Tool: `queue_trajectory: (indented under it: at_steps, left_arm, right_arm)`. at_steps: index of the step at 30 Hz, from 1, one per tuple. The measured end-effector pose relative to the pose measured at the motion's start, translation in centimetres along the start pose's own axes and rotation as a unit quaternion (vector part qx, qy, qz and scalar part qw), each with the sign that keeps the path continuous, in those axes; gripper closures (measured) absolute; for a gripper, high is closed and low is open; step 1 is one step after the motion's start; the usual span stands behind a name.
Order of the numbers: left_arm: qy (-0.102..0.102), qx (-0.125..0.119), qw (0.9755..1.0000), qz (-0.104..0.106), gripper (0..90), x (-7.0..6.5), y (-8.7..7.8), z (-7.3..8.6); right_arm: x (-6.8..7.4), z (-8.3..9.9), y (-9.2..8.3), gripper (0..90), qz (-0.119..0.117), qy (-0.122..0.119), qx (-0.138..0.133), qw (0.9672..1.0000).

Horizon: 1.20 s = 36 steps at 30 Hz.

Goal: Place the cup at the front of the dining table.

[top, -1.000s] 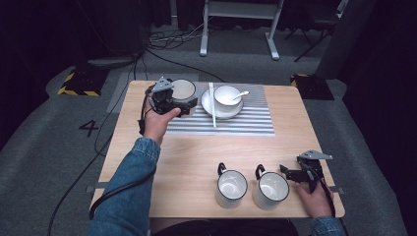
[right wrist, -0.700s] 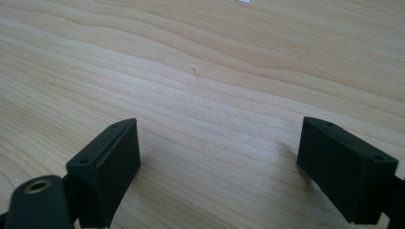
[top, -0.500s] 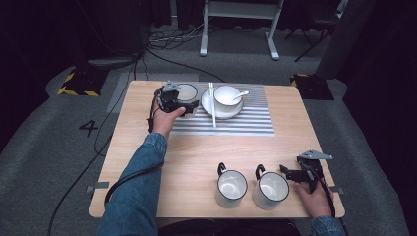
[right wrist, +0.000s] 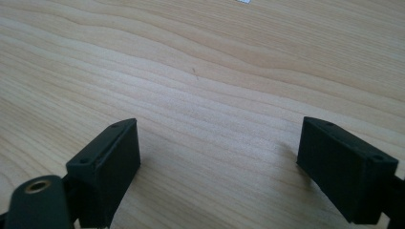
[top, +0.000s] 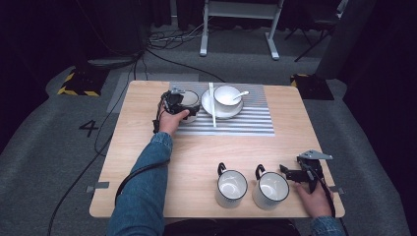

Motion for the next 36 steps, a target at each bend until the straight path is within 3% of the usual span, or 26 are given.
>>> queue_trajectory:
  at_steps: [4, 5, 15, 19, 23, 24, 26, 28, 30, 34, 35, 36]
  left_arm:
    - [0.011, 0.003, 0.9999, -0.002, 0.9, 0.0, 0.4, 0.4]
    - [0.004, 0.000, 1.0000, 0.001, 0.9, -0.2, 0.5, 0.5]
    - [0.045, 0.006, 0.9989, -0.012, 1.8, 0.0, 0.1, 1.0]
    - [0.046, 0.004, 0.9987, -0.021, 2.0, -0.1, 0.0, 1.2]
    - [0.061, 0.012, 0.9979, -0.021, 1.9, 0.1, -0.3, 1.3]
    - [0.054, 0.003, 0.9984, -0.018, 1.7, 0.0, -0.3, 1.2]
    - [0.044, 0.002, 0.9988, -0.021, 1.1, 0.0, -0.6, 1.0]
    - [0.042, 0.027, 0.9984, -0.027, 0.7, 0.0, -1.4, 1.2]
    - [0.045, 0.027, 0.9981, -0.031, 0.6, 0.0, -1.7, 1.0]
    - [0.051, 0.000, 0.9982, -0.033, 2.4, -0.1, -3.8, 0.0]
    - [0.042, -0.008, 0.9987, -0.029, 3.9, -0.2, -4.3, -0.3]
    - [0.048, -0.005, 0.9986, -0.022, 5.8, -0.2, -5.0, -0.3]
  right_arm:
    - [0.0, 0.0, 0.0, 14.5, 0.000, 0.000, 0.000, 1.0000]
    - [0.0, 0.0, 0.0, 14.5, 0.000, 0.000, 0.000, 1.0000]
    - [0.0, 0.0, 0.0, 14.5, 0.000, 0.000, 0.000, 1.0000]
    - [0.0, 0.0, 0.0, 14.5, 0.000, 0.000, 0.000, 1.0000]
    - [0.0, 0.0, 0.0, 14.5, 0.000, 0.000, 0.000, 1.0000]
    - [0.0, 0.0, 0.0, 14.5, 0.000, 0.000, 0.000, 1.0000]
    - [0.0, 0.0, 0.0, 14.5, 0.000, 0.000, 0.000, 1.0000]
    - [0.0, 0.0, 0.0, 14.5, 0.000, 0.000, 0.000, 1.0000]
    - [0.0, 0.0, 0.0, 14.5, 0.000, 0.000, 0.000, 1.0000]
    - [0.0, 0.0, 0.0, 14.5, 0.000, 0.000, 0.000, 1.0000]
    - [0.0, 0.0, 0.0, 14.5, 0.000, 0.000, 0.000, 1.0000]
    - [0.0, 0.0, 0.0, 14.5, 0.000, 0.000, 0.000, 1.0000]
Point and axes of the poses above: each handheld gripper's, and its own axes: y roughly forward along the jaws, z roughly out of its underside, x roughly to its left, the point moved 10 cm from there along y, roughly forward along the jaws, and after that the axes turned 8 degrees about -z, right-handed, at the moved point
